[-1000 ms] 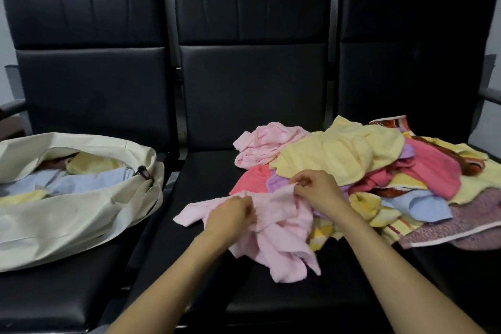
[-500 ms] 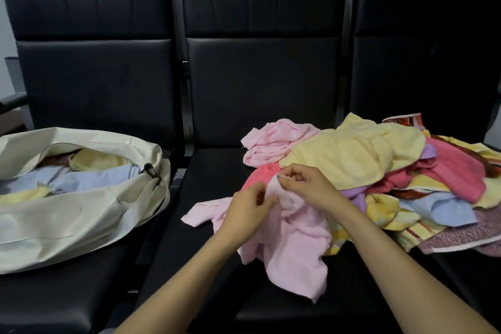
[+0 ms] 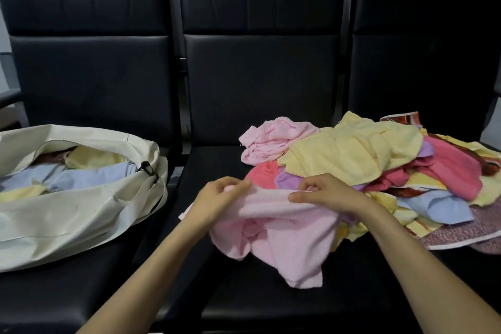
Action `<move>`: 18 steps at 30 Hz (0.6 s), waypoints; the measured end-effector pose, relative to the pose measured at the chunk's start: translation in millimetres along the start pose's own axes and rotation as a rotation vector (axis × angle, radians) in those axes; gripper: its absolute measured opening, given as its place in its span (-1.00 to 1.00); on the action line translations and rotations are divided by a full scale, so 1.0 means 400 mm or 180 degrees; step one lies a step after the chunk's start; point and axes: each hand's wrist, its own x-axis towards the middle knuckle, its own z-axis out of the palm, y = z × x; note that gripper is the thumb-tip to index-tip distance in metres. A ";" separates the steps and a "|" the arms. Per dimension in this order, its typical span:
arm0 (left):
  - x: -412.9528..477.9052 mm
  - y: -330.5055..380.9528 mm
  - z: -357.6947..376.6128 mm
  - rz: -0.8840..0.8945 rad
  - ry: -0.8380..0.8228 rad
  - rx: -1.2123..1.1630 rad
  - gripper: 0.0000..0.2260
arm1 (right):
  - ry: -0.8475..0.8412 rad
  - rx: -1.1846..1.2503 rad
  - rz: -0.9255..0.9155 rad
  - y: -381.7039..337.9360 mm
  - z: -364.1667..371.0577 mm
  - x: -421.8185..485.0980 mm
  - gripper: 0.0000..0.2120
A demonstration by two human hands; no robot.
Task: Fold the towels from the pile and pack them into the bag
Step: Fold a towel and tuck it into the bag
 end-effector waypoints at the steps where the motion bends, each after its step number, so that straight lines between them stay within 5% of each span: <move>1: -0.004 -0.014 -0.004 0.0219 -0.0041 0.0554 -0.80 | -0.0141 0.0033 0.0072 -0.003 -0.005 -0.005 -0.59; 5: -0.017 -0.051 0.000 0.0599 -0.0275 0.2075 -0.80 | -0.0940 -0.0821 0.0157 -0.009 -0.005 -0.027 -0.74; 8: -0.009 -0.092 0.007 0.0834 -0.0478 0.2912 -0.84 | -0.0746 -0.1518 -0.0072 0.026 0.037 -0.016 -0.76; 11: -0.024 -0.118 0.024 0.0969 -0.0409 0.2148 -0.90 | -0.0246 -0.1114 -0.0232 0.021 0.078 -0.011 -0.77; 13: -0.040 -0.113 0.032 0.1049 -0.0371 0.1619 -0.59 | -0.0140 -0.0696 -0.0140 0.006 0.092 -0.013 -0.81; 16: -0.056 -0.115 0.032 0.1082 -0.0697 0.2162 -0.15 | -0.0258 0.0404 0.0272 0.006 0.112 -0.019 -0.93; 18: -0.058 -0.131 0.035 0.1040 -0.0754 0.2363 -0.34 | -0.0347 0.1295 0.0558 0.006 0.123 -0.025 -0.88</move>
